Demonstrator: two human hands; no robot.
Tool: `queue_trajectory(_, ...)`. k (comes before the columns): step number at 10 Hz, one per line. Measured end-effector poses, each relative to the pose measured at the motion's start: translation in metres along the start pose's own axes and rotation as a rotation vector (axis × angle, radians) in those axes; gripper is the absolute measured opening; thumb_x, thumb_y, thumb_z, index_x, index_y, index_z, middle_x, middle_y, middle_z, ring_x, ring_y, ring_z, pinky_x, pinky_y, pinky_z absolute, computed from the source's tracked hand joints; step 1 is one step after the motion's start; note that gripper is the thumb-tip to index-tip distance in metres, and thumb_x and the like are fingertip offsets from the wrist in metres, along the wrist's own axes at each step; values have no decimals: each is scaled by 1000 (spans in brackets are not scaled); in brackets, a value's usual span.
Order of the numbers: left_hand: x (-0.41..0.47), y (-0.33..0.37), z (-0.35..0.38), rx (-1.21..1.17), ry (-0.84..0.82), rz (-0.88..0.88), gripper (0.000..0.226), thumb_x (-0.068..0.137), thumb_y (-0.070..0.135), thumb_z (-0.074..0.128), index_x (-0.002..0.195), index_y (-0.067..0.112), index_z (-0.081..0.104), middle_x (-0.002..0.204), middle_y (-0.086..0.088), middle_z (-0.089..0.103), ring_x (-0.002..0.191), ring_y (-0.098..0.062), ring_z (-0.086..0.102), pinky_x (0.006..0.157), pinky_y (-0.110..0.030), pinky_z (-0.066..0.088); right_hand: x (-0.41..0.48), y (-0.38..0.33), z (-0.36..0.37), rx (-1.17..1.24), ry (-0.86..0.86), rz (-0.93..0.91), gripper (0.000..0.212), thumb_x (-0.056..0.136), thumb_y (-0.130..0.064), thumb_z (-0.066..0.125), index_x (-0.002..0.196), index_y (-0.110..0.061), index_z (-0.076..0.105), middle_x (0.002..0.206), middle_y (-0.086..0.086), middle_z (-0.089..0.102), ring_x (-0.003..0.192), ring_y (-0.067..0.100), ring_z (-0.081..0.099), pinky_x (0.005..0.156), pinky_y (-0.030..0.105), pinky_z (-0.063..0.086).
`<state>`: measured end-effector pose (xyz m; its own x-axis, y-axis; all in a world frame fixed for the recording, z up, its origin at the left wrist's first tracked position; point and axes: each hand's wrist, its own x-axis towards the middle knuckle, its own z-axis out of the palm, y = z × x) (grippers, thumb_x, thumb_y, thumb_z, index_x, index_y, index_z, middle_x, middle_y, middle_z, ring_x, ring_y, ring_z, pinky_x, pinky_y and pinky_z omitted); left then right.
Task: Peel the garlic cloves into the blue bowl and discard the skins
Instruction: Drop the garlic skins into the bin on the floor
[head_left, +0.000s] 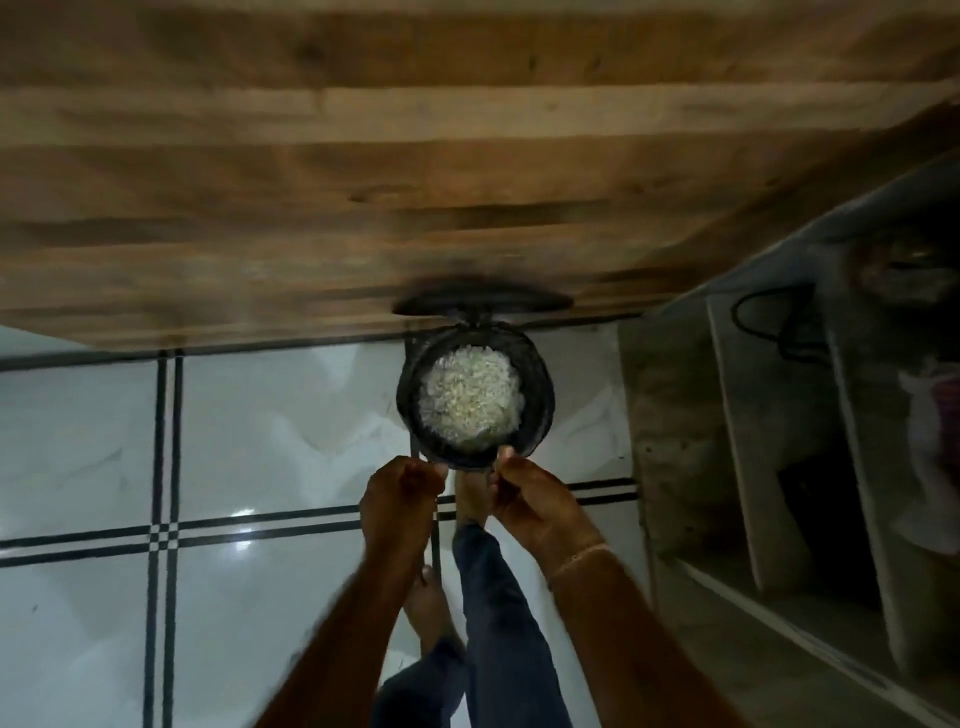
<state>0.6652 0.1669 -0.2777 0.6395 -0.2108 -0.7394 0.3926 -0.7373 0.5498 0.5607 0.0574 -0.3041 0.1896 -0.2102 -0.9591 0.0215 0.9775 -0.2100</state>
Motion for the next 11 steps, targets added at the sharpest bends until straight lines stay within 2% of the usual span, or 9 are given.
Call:
queue_trajectory(2,128,-19,72,-201,-78,-236,13,99,18,67,93,9,75,101,-17,78,81,-29,71,72,-35,58,118,-20,25,28,88,-1,18,100,5,59,87,-4,66,85,10,65,75,18,59,47,20,55)
queue_trajectory(3,165,-16,94,-486,-157,-399,28,111,17,39,125,5,60,108,-11,70,80,-22,65,58,-24,50,160,-21,25,41,122,-23,10,102,5,57,100,4,66,99,18,69,86,25,67,59,25,62)
queue_trajectory(4,176,-16,114,-543,-44,-386,28,110,17,46,134,15,60,114,-8,69,98,-27,67,75,-33,54,184,-19,26,-19,134,5,29,109,-3,44,135,7,52,133,28,61,122,41,62,94,42,58)
queue_trajectory(5,166,-27,137,-256,-108,-85,39,109,26,51,148,31,55,146,0,56,131,-23,54,109,-40,46,175,-21,45,-518,232,-39,38,111,-18,41,146,-2,50,143,23,58,137,36,53,119,46,38)
queue_trajectory(6,171,-40,137,-58,-222,-116,47,107,34,49,153,34,47,152,-9,53,131,-29,55,111,-48,46,153,-34,56,264,282,54,45,113,-39,36,149,-14,50,147,16,54,140,33,46,128,48,22)
queue_trajectory(7,165,-15,130,-293,-363,-349,69,103,50,49,159,9,38,159,-18,44,139,-39,49,119,-52,38,129,-36,55,-172,184,-169,55,112,-49,33,161,-24,34,158,-2,40,144,24,38,114,39,38)
queue_trajectory(8,133,11,130,-275,-340,-356,66,107,52,46,160,14,34,153,-10,46,139,-33,46,118,-46,35,111,-15,52,-51,107,36,52,111,-39,43,155,-11,43,155,12,48,143,29,45,112,35,38)
queue_trajectory(10,82,21,79,337,-280,-60,62,104,55,37,158,24,41,163,-13,39,146,-34,43,120,-45,34,4,-49,35,-194,-114,-180,52,112,-45,25,149,-21,52,152,0,54,136,16,52,97,25,47)
queue_trajectory(11,17,50,59,449,-233,217,57,108,42,47,161,24,34,167,-10,34,151,-31,37,122,-44,33,-69,-54,6,-322,-96,-358,39,112,-31,39,142,-14,57,131,0,63,97,-3,62,63,5,49)
